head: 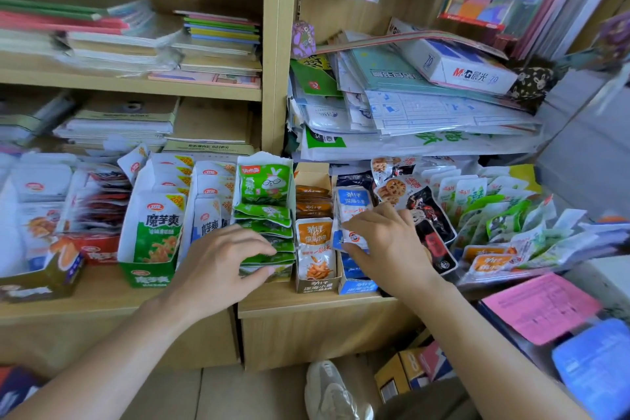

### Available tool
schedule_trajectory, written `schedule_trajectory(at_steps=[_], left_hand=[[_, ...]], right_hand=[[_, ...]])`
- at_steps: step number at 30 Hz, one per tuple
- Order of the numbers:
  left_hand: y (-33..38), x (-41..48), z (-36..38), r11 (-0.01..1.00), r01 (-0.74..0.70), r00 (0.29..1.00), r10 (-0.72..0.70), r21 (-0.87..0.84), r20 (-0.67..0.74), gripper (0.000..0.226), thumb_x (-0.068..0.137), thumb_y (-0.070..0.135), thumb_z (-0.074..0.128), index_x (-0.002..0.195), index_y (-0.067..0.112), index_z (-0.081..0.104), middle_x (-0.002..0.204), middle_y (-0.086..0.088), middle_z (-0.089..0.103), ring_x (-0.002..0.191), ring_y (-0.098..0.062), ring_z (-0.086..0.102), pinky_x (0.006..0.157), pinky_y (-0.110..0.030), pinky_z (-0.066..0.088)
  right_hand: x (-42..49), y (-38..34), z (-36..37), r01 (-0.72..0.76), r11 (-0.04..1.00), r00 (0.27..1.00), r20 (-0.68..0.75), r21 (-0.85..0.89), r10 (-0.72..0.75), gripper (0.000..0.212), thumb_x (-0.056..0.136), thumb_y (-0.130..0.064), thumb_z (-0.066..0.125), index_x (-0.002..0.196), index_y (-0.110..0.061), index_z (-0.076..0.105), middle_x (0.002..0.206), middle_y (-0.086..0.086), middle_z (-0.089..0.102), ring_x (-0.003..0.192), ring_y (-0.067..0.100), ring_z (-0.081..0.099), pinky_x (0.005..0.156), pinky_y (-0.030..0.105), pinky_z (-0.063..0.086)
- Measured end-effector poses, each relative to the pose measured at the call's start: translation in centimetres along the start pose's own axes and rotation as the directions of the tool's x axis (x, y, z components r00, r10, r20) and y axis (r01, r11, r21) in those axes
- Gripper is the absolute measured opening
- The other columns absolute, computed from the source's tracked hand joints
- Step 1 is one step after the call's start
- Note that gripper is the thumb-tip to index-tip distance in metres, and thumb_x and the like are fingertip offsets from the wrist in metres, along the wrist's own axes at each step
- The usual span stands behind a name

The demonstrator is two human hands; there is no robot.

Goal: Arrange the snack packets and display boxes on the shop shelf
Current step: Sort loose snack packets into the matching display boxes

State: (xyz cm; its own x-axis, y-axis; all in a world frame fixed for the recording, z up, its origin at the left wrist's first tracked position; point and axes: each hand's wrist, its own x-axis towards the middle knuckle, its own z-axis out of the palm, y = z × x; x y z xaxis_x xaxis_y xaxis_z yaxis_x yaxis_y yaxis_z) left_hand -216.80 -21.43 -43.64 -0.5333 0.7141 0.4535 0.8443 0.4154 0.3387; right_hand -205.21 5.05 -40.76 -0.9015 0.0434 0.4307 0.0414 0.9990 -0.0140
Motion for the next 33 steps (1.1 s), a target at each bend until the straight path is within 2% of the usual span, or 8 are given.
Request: schedule_trajectory(at_steps=[4, 9, 12, 16, 22, 25, 27, 33], left_hand=[[-0.6, -0.6, -2.0, 0.997, 0.07, 0.995, -0.071, -0.016, -0.07, 0.031, 0.083, 0.056, 0.065, 0.098, 0.033, 0.079, 0.091, 0.025, 0.069, 0.085, 0.003, 0.062, 0.077, -0.016, 0.048], [-3.9, -2.1, -5.2, 0.934, 0.352, 0.897, -0.318, 0.059, -0.307, 0.017, 0.084, 0.02, 0.076, 0.1, 0.027, 0.078, 0.088, 0.015, 0.073, 0.088, -0.012, 0.063, 0.071, -0.03, 0.052], [-6.0, -3.0, -5.6, 0.906, 0.39, 0.91, -0.351, 0.165, -0.221, 0.036, 0.082, 0.022, 0.077, 0.118, 0.025, 0.073, 0.113, 0.009, 0.072, 0.109, -0.019, 0.055, 0.092, -0.036, 0.047], [-6.5, -2.8, -5.4, 0.932, 0.317, 0.948, -0.314, 0.175, -0.042, 0.06, 0.087, 0.041, 0.067, 0.144, 0.031, 0.053, 0.146, 0.012, 0.052, 0.132, -0.019, 0.035, 0.114, -0.042, 0.033], [-6.5, -0.5, -3.5, 0.924, 0.17, 0.95, -0.246, 0.341, 0.193, 0.068, 0.095, 0.049, 0.043, 0.157, 0.048, 0.014, 0.167, 0.016, 0.006, 0.148, -0.022, 0.008, 0.113, -0.046, 0.015], [-7.1, 0.0, -3.8, 0.915, 0.17, 0.964, -0.231, 0.366, 0.129, 0.054, 0.093, 0.047, 0.047, 0.146, 0.047, 0.039, 0.156, 0.019, 0.036, 0.145, -0.022, 0.021, 0.11, -0.046, 0.018], [-7.5, -0.3, -4.5, 0.916, 0.167, 0.978, -0.2, 0.365, 0.055, 0.04, 0.089, 0.043, 0.053, 0.129, 0.044, 0.056, 0.128, 0.02, 0.062, 0.136, -0.019, 0.036, 0.103, -0.045, 0.024], [-8.2, -1.9, -5.9, 0.901, 0.211, 0.977, -0.201, 0.379, -0.064, 0.026, 0.085, 0.033, 0.062, 0.109, 0.038, 0.071, 0.108, 0.02, 0.068, 0.12, -0.016, 0.048, 0.097, -0.042, 0.027]], right_hand=[[0.2, -3.0, 0.3, 0.033, 0.935, 0.998, 0.032, 0.354, -0.047, 0.025, 0.085, -0.032, 0.076, 0.107, -0.02, 0.076, 0.1, -0.004, 0.075, 0.092, 0.022, 0.065, 0.078, 0.038, 0.055], [2.1, -7.8, 1.3, 0.083, 0.828, 0.985, 0.079, 0.554, -0.151, 0.058, 0.08, -0.044, 0.079, 0.131, -0.022, 0.063, 0.123, -0.003, 0.066, 0.115, 0.015, 0.057, 0.095, 0.03, 0.049], [3.3, -10.2, 2.6, 0.221, 0.852, 0.947, 0.102, 0.475, -0.303, 0.067, 0.077, -0.045, 0.079, 0.137, -0.023, 0.058, 0.134, -0.002, 0.059, 0.122, 0.018, 0.051, 0.103, 0.032, 0.043], [4.7, -10.9, 4.9, 0.301, 0.871, 0.927, 0.094, 0.387, -0.362, 0.04, 0.08, -0.035, 0.078, 0.118, -0.024, 0.072, 0.122, -0.001, 0.066, 0.11, 0.026, 0.058, 0.093, 0.045, 0.052], [4.7, -10.8, 5.5, 0.298, 0.852, 0.92, 0.107, 0.43, -0.376, 0.025, 0.084, -0.031, 0.074, 0.108, -0.024, 0.076, 0.11, -0.004, 0.07, 0.099, 0.026, 0.059, 0.083, 0.041, 0.054], [4.9, -10.6, 5.5, 0.273, 0.846, 0.918, 0.139, 0.459, -0.371, 0.027, 0.084, -0.03, 0.076, 0.11, -0.024, 0.076, 0.112, -0.004, 0.07, 0.103, 0.024, 0.059, 0.086, 0.04, 0.053], [5.1, -10.5, 5.5, 0.259, 0.846, 0.919, 0.152, 0.466, -0.364, 0.027, 0.083, -0.03, 0.077, 0.11, -0.025, 0.075, 0.113, -0.005, 0.07, 0.104, 0.023, 0.059, 0.087, 0.04, 0.053], [5.5, -10.6, 5.0, 0.235, 0.844, 0.917, 0.177, 0.482, -0.357, 0.029, 0.081, -0.03, 0.08, 0.109, -0.024, 0.076, 0.113, -0.006, 0.07, 0.104, 0.022, 0.06, 0.089, 0.039, 0.052]])
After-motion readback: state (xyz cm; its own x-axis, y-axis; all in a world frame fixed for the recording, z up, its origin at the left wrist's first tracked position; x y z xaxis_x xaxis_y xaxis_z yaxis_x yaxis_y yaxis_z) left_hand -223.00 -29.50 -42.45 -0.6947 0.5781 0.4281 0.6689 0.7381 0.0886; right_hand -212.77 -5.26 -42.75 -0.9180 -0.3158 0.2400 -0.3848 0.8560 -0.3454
